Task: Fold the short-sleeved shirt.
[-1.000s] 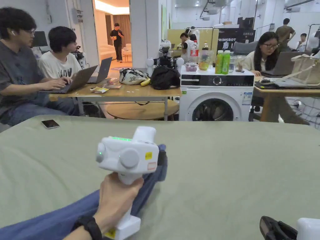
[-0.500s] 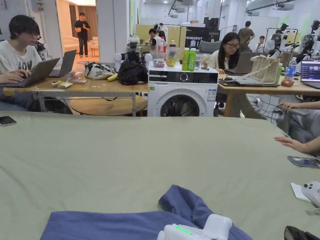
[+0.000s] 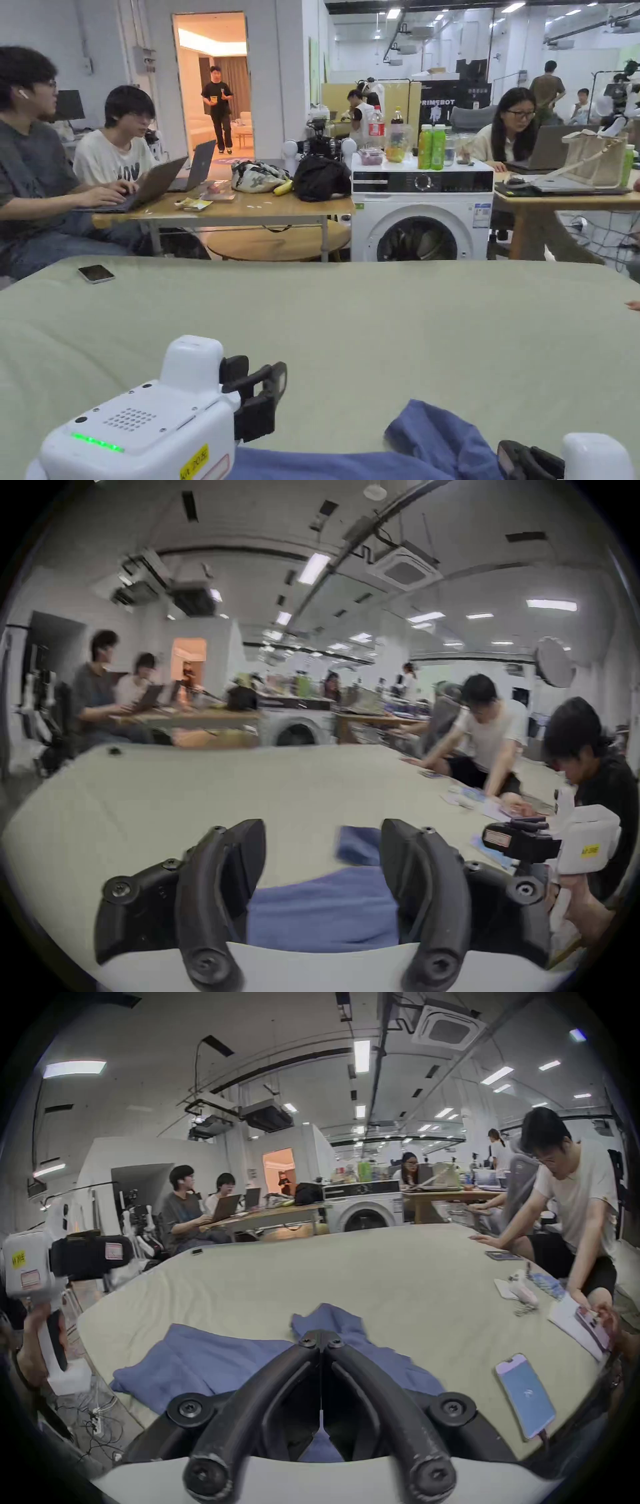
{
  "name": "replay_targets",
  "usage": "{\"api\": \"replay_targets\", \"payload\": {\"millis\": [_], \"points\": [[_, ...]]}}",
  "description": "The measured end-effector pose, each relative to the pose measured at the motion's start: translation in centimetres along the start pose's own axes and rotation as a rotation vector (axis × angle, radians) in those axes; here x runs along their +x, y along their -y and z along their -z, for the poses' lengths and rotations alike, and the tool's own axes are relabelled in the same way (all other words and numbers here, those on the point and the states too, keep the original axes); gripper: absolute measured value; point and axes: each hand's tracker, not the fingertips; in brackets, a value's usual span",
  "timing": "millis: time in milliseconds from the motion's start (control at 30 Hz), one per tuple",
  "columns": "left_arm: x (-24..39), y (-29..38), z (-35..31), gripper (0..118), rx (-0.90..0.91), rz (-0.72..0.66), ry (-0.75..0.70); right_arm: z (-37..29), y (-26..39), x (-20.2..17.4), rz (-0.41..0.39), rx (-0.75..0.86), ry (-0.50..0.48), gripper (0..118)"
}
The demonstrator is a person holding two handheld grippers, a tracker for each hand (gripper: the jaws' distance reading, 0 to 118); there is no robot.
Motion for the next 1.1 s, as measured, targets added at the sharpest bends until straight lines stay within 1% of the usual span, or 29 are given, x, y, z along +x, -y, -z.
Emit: {"api": "replay_targets", "payload": {"millis": [33, 67, 100, 133, 200, 300, 400, 467, 500, 567, 600, 633, 700, 733, 767, 867, 933, 967, 1000, 1067, 1100], "points": [[-0.7, 0.1, -0.6, 53, -0.005, 0.011, -0.035, 0.5, 0.0, -0.5, -0.002, -0.004, -0.005, 0], [-1.3, 0.4, -1.1, 23, -0.007, 0.007, -0.063, 1.0, 0.0, -0.9, -0.011, -0.01, -0.014, 0], [-1.9, 0.8, -1.6, 2, -0.005, -0.002, -0.071, 1.3, 0.0, -1.4, -0.027, -0.017, -0.019, 0], [-2.4, 1.1, -1.9, 0, -0.011, -0.007, -0.058, 1.7, 0.0, -1.9, -0.048, -0.021, -0.021, 0], [-3.1, 1.7, -2.4, 0, -0.025, -0.033, -0.078, 2.1, 0.1, -2.6, -0.082, -0.025, -0.027, 0], [-4.2, 2.5, -2.5, 0, -0.05, -0.061, -0.098, 2.6, -0.1, -3.6, -0.109, -0.028, -0.035, 0], [-5.3, 2.5, -1.7, 0, -0.089, -0.095, -0.088, 2.6, -0.2, -3.7, -0.105, -0.027, -0.045, 0], [-6.4, 2.4, -0.2, 0, -0.195, -0.142, -0.065, 2.5, -0.1, -3.5, -0.099, -0.03, -0.044, 0], [-7.1, 2.5, 0.4, 0, -0.197, -0.164, -0.066, 2.4, 0.0, -3.3, -0.096, -0.031, -0.042, 0], [-8.5, 2.8, 2.6, 0, -0.294, -0.172, -0.05, 2.2, 0.3, -2.7, -0.084, -0.036, -0.038, 0], [-9.2, 2.9, 3.8, 15, -0.306, -0.174, -0.02, 2.2, 0.5, -2.3, -0.078, -0.04, -0.034, 0], [-9.9, 3.4, 5.0, 22, -0.336, -0.172, -0.004, 2.1, 0.6, -1.9, -0.07, -0.047, -0.029, 0], [-11.1, 4.0, 8.0, 38, -0.436, -0.186, -0.067, 2.0, 1.0, -0.7, -0.054, -0.069, -0.029, 0], [-11.6, 4.4, 9.2, 63, -0.437, -0.208, -0.076, 1.8, 1.2, -0.3, -0.048, -0.072, -0.018, 0], [-12.1, 4.9, 10.6, 84, -0.486, -0.218, -0.081, 1.7, 1.5, 0.4, -0.039, -0.078, -0.006, 0], [-13.4, 6.7, 14.4, 84, -0.606, -0.254, -0.127, 1.2, 2.1, 2.3, 0.013, -0.097, 0.021, 0], [-14.2, 8.0, 16.0, 84, -0.652, -0.295, -0.126, 0.9, 2.4, 3.6, 0.038, -0.106, 0.042, 0], [-14.3, 8.4, 16.7, 83, -0.646, -0.297, -0.147, 0.8, 2.6, 4.2, 0.047, -0.11, 0.064, 0], [-14.3, 8.8, 17.2, 79, -0.659, -0.288, -0.164, 0.7, 2.8, 4.7, 0.049, -0.114, 0.078, 0], [-14.5, 9.8, 18.1, 62, -0.709, -0.285, -0.184, 0.6, 3.2, 5.7, 0.061, -0.126, 0.104, 0], [-14.5, 10.2, 18.6, 59, -0.725, -0.281, -0.187, 0.5, 3.3, 6.0, 0.07, -0.13, 0.109, 0]]}}
